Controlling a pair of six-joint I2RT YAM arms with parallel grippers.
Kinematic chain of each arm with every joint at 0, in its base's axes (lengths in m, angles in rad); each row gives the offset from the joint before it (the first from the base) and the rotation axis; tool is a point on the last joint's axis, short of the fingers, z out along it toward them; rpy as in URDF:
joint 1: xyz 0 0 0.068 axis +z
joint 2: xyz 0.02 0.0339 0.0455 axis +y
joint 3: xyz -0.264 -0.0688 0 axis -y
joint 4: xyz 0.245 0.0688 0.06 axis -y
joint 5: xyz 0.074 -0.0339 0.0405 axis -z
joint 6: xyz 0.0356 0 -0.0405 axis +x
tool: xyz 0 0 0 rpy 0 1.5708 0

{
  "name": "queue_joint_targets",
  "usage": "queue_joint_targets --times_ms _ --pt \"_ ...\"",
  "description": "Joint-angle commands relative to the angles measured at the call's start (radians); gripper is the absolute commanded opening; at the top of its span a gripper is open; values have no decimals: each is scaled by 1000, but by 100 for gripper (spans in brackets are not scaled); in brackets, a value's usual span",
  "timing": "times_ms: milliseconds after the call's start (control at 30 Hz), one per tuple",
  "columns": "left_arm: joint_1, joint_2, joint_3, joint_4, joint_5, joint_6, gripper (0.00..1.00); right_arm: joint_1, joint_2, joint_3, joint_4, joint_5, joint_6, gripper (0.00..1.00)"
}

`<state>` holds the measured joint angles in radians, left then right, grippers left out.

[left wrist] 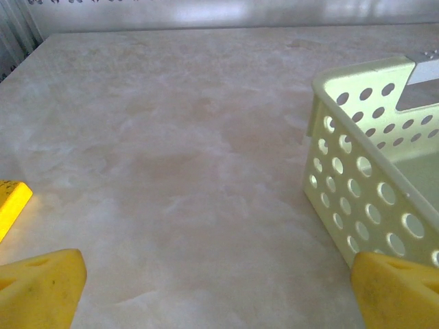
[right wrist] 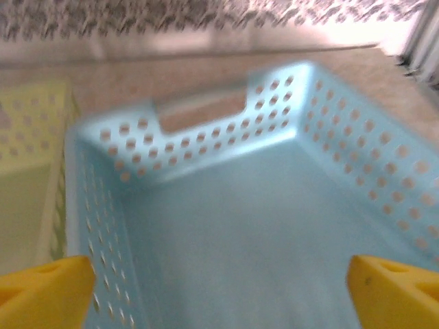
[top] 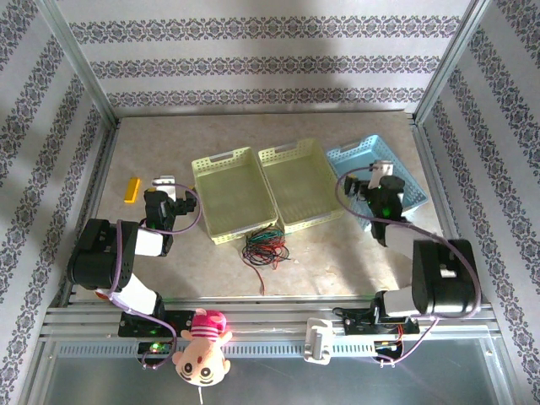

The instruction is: Untangle the cables

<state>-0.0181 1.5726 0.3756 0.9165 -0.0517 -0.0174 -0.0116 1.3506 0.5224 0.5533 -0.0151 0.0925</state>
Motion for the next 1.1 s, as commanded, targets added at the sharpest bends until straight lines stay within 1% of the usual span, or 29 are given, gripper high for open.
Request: queue_joint_targets --times_ms 0,33,100,133,167,200,233,267,300,333,367,400,433,467,500,533,567,600,700,767,833,933,1067 --pt "7 -116 42 -135 -6 13 99 47 -150 130 -329 158 161 87" --pt "7 -149 47 -168 -63 -6 99 82 -186 145 -386 193 202 87" --pt "3 -206 57 -240 -186 -48 99 168 -244 162 -469 203 246 87" --pt "3 -248 93 -370 -270 -121 99 216 -270 178 -524 175 260 87" --pt "4 -288 139 -512 -315 -182 99 276 -289 192 -572 136 256 87" --pt "-6 -317 170 -609 -325 -203 99 334 -300 205 -618 120 254 87" --pt "-33 -350 193 -687 -363 -224 99 397 -309 218 -663 80 244 88" --pt "-82 -382 204 -736 -424 -231 99 465 -309 229 -699 13 226 88" --pt "-133 -406 201 -743 -443 -199 99 523 -299 241 -737 -24 215 88" --pt "-202 -433 186 -721 -440 -119 99 590 -283 256 -778 -58 207 88" --pt "-293 -456 165 -688 -493 -53 99 652 -257 270 -820 -90 192 88" --pt "-365 -477 145 -652 -529 -13 99 703 -232 282 -855 -101 181 87" --pt "-430 -501 128 -640 -533 -27 99 758 -201 296 -894 -106 164 85" --pt "-469 -528 132 -693 -515 -120 99 812 -171 312 -922 -99 123 81" --pt "-485 -547 149 -766 -485 -237 99 854 -145 330 -961 -63 95 81" --pt "-500 -555 168 -847 -449 -370 99 877 -113 347 -993 -64 69 80" --pt "-517 -554 180 -892 -420 -463 99 880 -82 359 -1013 -85 58 79" --pt "-553 -550 181 -899 -387 -503 99 880 -49 371 -1030 -99 53 77" --pt "-682 -524 182 -903 -404 -508 99 878 32 390 -1027 -82 43 72" --pt "-732 -503 208 -955 -394 -538 99 876 72 406 -1010 -72 34 69" --pt "-772 -481 247 -1040 -375 -564 99 867 113 429 -1001 -57 26 64" --pt "-827 -475 295 -1144 -383 -539 99 843 165 458 -1001 -94 19 56" --pt "-847 -494 297 -1197 -304 -540 99 838 217 472 -989 -145 18 47"
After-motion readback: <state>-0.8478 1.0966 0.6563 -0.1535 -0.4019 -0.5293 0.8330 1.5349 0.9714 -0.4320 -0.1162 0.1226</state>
